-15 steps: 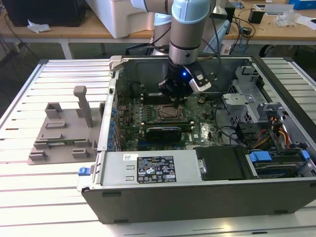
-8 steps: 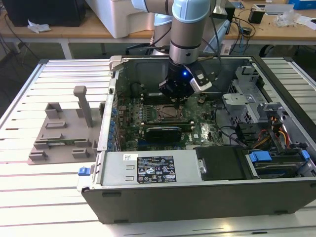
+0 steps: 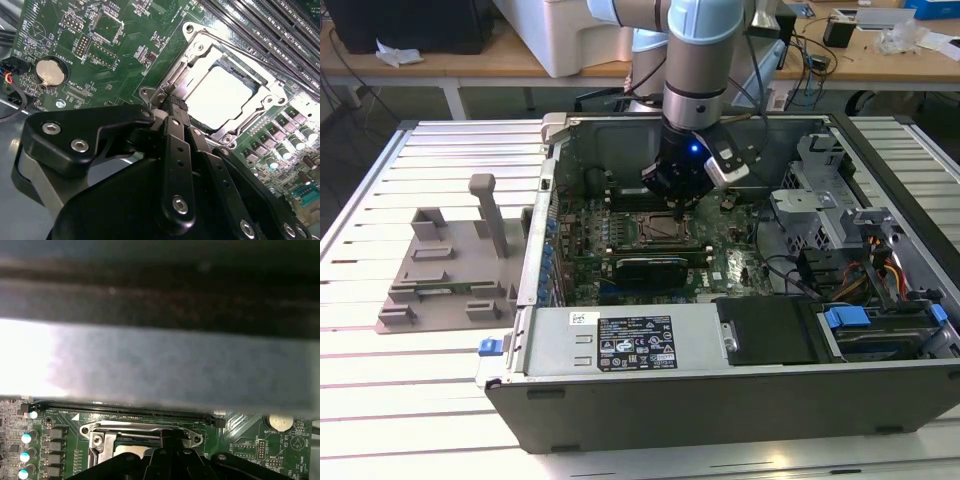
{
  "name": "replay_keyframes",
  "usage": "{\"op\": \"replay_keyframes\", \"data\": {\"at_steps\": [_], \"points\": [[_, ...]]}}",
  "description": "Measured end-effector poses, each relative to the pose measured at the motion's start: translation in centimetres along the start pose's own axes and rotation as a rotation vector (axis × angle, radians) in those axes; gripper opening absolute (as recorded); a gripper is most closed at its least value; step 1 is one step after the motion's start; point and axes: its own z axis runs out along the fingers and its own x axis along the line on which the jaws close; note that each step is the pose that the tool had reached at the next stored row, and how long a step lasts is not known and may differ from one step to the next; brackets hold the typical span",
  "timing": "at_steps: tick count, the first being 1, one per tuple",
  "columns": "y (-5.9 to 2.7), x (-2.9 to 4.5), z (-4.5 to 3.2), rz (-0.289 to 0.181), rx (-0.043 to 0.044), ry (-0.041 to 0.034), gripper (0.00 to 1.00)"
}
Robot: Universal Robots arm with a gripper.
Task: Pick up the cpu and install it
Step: 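Install the first cpu locking lever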
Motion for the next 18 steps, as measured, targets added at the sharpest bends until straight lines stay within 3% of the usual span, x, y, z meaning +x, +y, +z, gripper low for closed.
{"op": "replay_keyframes", "data": {"at_steps": [10,15,17,18], "points": [[0.50,0.81,0.03,0.000,-0.0005,-0.0006,0.11],[0.88,0.88,0.03,0.000,-0.0003,-0.0003,0.11],[0.92,0.87,0.04,0.000,-0.0049,-0.0009,0.11],[0.91,0.87,0.04,0.000,-0.0125,-0.0014,0.11]]}}
